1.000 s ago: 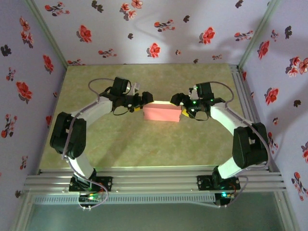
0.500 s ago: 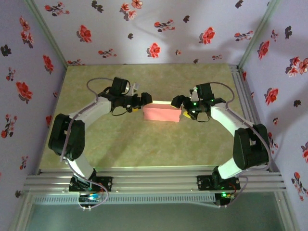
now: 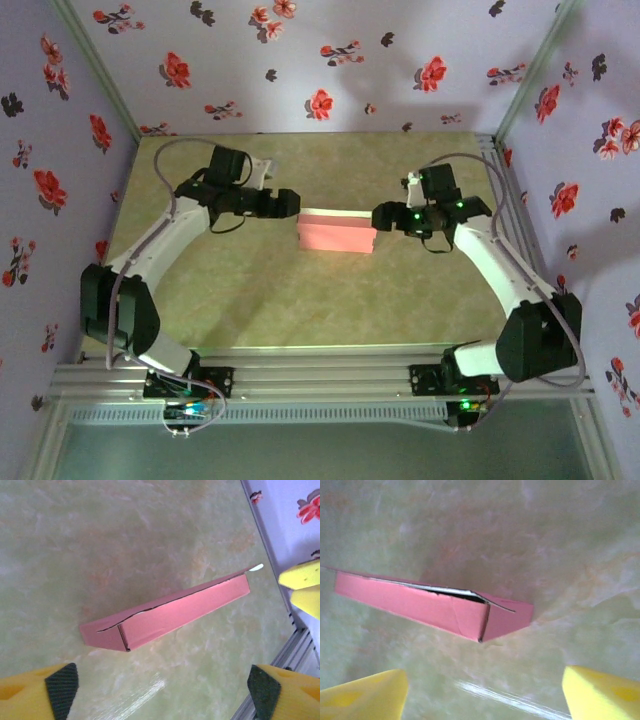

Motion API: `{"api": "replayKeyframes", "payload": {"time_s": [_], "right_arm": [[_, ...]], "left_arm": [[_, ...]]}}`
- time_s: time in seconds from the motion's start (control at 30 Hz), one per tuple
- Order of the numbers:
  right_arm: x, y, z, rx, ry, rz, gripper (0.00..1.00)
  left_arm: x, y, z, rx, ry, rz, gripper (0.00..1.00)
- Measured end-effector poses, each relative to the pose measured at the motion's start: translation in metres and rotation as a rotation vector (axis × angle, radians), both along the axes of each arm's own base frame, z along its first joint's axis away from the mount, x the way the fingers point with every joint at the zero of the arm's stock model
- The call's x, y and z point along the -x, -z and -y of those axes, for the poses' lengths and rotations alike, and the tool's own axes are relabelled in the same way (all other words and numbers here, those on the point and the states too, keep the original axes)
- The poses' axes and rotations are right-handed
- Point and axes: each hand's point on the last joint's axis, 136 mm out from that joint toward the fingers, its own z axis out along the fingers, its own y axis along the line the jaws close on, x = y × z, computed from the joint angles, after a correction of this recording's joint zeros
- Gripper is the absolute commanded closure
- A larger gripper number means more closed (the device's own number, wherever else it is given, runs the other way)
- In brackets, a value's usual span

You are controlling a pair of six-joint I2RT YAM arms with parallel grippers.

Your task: Fold the paper box

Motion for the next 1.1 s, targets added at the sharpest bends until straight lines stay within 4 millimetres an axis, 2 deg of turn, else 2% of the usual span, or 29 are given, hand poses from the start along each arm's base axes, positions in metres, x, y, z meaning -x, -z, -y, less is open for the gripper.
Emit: {"api": "replayKeyframes", "payload": {"time_s": [0.03, 0.1, 0.23, 0.43, 0.6, 0.93, 1.1], "right_arm": [[0.000, -0.003, 0.002, 0.019, -0.011, 0.012, 0.25], [0.000, -0.007, 0.005, 0.055, -0.040, 0.035, 0.28], [-0.002, -0.013, 0.008, 0.105, -0.086, 0.057, 0.31], [-0.012, -0.009, 0.001, 0.206, -0.159, 0.065, 0.35], [-0.018, 0.001, -0.005, 0.273, -0.206, 0.054, 0.36], [-0.025, 0.003, -0.006, 0.312, -0.244, 0.043, 0.37], [-0.031, 0.005, -0.010, 0.315, -0.269, 0.030, 0.39]], "left_arm": [[0.001, -0.003, -0.001, -0.015, 0.021, 0.015, 0.18], [0.004, -0.008, -0.002, -0.046, 0.063, 0.042, 0.30], [0.000, -0.011, -0.001, -0.091, 0.132, 0.068, 0.37], [-0.005, 0.011, 0.002, -0.149, 0.196, 0.020, 0.50], [-0.006, 0.025, 0.001, -0.182, 0.220, -0.015, 0.50], [-0.021, 0.021, 0.009, -0.212, 0.282, 0.051, 0.47], [-0.026, 0.029, 0.012, -0.235, 0.327, 0.043, 0.44]]}}
